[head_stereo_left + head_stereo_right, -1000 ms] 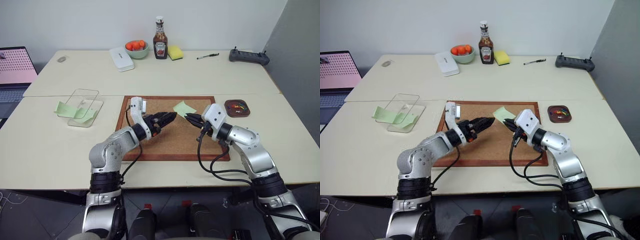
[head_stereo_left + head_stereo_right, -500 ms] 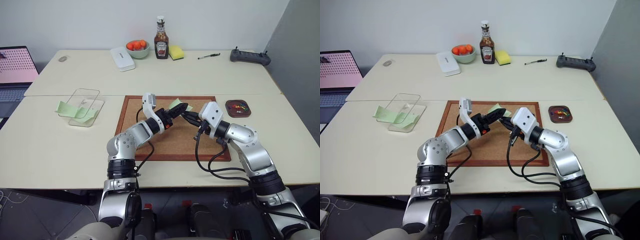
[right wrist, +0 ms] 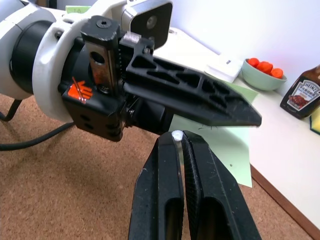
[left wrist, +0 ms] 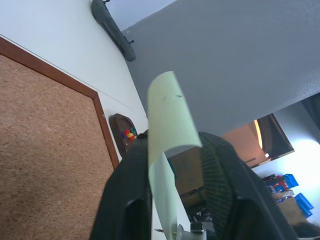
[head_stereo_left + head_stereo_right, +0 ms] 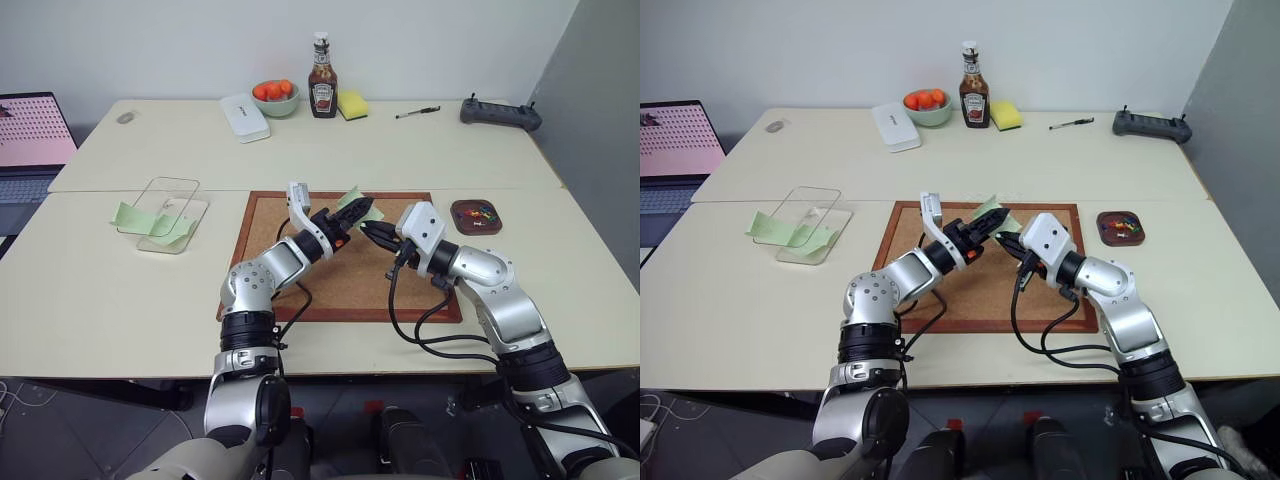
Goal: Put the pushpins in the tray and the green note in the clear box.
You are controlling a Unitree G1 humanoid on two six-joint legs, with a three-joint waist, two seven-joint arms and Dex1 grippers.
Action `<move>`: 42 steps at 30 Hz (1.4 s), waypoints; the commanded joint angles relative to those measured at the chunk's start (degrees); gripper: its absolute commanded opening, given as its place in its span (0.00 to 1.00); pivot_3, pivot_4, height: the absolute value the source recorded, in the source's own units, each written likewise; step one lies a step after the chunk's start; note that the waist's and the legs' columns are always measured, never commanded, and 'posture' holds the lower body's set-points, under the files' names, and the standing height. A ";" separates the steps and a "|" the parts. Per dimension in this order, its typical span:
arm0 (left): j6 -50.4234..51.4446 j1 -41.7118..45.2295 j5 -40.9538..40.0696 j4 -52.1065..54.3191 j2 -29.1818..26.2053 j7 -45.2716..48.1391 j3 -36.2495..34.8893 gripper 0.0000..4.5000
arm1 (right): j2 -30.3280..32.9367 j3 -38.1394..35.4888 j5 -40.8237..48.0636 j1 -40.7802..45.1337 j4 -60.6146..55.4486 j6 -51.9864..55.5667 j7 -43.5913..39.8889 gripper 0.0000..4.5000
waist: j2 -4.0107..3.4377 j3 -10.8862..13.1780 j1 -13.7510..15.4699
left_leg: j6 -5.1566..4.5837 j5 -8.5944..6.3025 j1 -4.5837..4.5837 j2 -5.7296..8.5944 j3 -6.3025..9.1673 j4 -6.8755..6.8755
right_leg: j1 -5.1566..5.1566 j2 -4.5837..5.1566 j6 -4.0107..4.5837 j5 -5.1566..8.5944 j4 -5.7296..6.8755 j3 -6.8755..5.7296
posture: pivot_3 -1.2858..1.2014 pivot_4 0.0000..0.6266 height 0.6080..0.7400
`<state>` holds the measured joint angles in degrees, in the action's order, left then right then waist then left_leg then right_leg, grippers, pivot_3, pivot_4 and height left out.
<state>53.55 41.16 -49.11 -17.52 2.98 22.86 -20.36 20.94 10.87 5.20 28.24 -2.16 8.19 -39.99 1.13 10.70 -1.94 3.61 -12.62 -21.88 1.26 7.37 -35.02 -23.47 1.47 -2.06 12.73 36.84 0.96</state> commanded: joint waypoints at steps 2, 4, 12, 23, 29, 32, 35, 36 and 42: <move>0.80 -0.68 -1.10 2.06 -0.71 1.68 1.78 0.06 | -0.80 -0.59 0.50 1.59 -2.73 0.00 0.59 0.00 | 0.00 0.00 0.00 | 0.00 0.00 0.00 0.00 0.00 0.00 | 0.00 0.00 0.00 0.00 0.00 0.00 | 0.52 0.24 1.00; 0.44 -0.99 -0.81 2.03 -1.02 1.72 1.99 0.00 | -0.97 -0.78 0.68 1.60 -2.85 0.19 0.70 0.00 | 0.00 0.00 0.01 | 0.00 0.00 0.00 0.00 0.00 0.00 | 0.00 0.00 0.00 0.00 0.00 0.01 | 0.52 0.24 1.00; -1.05 -1.65 -0.24 1.69 -1.87 2.22 2.38 0.00 | -1.85 -1.67 1.81 1.43 -3.71 1.35 1.24 0.00 | 0.00 0.00 0.01 | 0.01 0.00 0.00 0.00 0.00 0.00 | 0.00 0.00 0.00 0.00 0.00 0.01 | 0.52 0.24 1.00; -3.77 -3.04 0.83 1.82 -2.85 1.56 3.27 0.00 | -4.17 -5.11 7.63 0.25 -7.91 8.02 3.47 0.00 | 0.00 0.00 0.03 | 0.00 0.00 0.00 0.00 0.00 0.00 | 0.00 0.01 0.00 0.00 0.00 0.01 | 0.52 0.24 1.00; -5.14 -3.52 2.57 2.69 -3.32 1.66 5.03 0.00 | -5.34 -8.09 10.39 -0.10 -9.89 12.48 7.11 0.00 | 0.00 0.00 0.03 | 0.00 0.00 0.00 -0.01 0.00 0.00 | 0.00 0.00 0.00 0.00 0.00 0.01 | 0.52 0.24 1.00; -6.03 -5.00 5.07 5.65 -5.64 3.18 7.74 0.00 | -2.83 -11.06 8.08 -0.07 -8.15 12.15 10.04 0.00 | 0.00 0.00 0.05 | 0.00 0.00 -0.01 0.00 0.01 0.00 | 0.00 0.00 0.01 0.00 0.00 0.01 | 0.52 0.24 1.00; -6.85 -6.30 6.49 8.07 -7.37 4.13 9.62 0.00 | 1.34 -11.33 2.36 0.08 -3.84 10.38 13.31 0.00 | 0.00 0.00 0.10 | 0.00 0.00 -0.01 0.00 -0.01 0.01 | -0.01 0.01 0.01 0.00 -0.01 0.02 | 0.52 0.24 1.00; -7.26 -6.66 7.14 8.87 -7.94 4.50 10.39 0.00 | 3.08 -10.78 -0.67 0.50 -1.37 9.97 15.12 0.00 | 0.00 0.00 0.11 | 0.00 0.00 -0.01 0.01 -0.02 0.01 | -0.02 0.01 0.01 0.00 0.00 0.03 | 0.52 0.24 1.00; -8.41 -6.79 8.69 12.03 -9.32 5.46 12.28 0.00 | 9.98 -6.05 -13.36 3.64 14.62 5.77 20.64 0.00 | 0.00 0.00 0.07 | -0.01 0.00 -0.03 0.01 -0.13 0.01 | -0.05 0.02 0.02 0.01 0.00 0.10 | 0.52 0.24 1.00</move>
<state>46.07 33.69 -40.36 -8.50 -5.98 27.22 -8.62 29.71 3.70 -4.43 30.05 9.51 17.53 -20.99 1.13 10.70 -1.87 3.60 -12.62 -21.91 1.27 7.19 -35.00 -23.54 1.49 -2.04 12.73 36.84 1.10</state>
